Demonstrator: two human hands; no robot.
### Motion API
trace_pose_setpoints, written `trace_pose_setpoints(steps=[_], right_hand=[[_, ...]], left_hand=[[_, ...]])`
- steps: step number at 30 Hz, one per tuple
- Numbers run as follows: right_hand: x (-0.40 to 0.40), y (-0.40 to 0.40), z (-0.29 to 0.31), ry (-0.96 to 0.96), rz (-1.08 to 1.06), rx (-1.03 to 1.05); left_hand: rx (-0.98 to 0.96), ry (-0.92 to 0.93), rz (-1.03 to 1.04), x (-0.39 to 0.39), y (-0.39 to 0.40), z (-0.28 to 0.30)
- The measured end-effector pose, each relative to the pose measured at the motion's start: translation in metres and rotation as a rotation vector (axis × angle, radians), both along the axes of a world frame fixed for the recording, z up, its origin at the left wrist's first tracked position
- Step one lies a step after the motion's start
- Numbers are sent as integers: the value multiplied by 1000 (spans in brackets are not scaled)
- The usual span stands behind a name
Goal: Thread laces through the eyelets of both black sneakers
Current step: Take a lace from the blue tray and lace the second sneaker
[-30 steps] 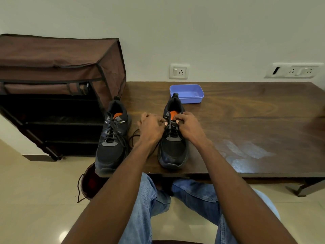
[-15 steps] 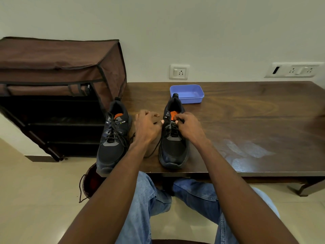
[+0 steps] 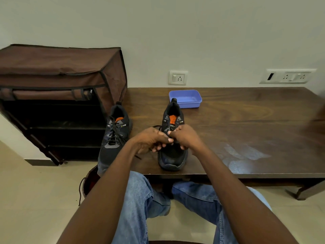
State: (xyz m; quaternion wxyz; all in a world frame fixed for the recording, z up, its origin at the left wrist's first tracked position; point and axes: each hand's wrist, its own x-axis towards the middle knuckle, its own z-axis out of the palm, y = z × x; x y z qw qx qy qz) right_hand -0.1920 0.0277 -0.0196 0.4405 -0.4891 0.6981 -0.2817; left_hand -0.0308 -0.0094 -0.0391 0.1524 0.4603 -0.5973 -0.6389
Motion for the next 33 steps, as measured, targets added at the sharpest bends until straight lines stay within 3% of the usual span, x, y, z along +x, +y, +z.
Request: trace_pose_setpoints(steps=[3, 6, 10, 12, 15, 19, 23, 25, 27, 31, 33], right_hand=[[-1, 3, 5, -157, -10, 51], [-11, 1, 11, -283, -129, -38], [-22, 1, 20, -678, -130, -242], [-24, 0, 22, -781, -73, -288], [-29, 0, 27, -871, -59, -341], [-55, -4, 29, -922, -234, -427], [-80, -10, 23, -916, -460, -460], [-84, -10, 21, -774, -503, -430], [-80, -9, 19, -562, -447, -355], [-57, -6, 14, -362, -132, -174], [-47, -7, 10, -309, 1, -121]], left_hand=[[63, -36, -86, 4, 2, 4], [3, -52, 40, 6, -3, 5], [-192, 229, 334, 2, -13, 1], [-138, 395, 229, -2, -13, 1], [-121, 407, 106, -6, -7, 3], [-164, 371, 451, -5, -13, 0], [-185, 111, 790, 6, -26, -19], [-293, -166, 817, 11, -28, -28], [-414, -293, 757, 11, -24, -25], [-631, -110, 484, -9, -10, -3], [-640, 28, 302, -19, -4, 1]])
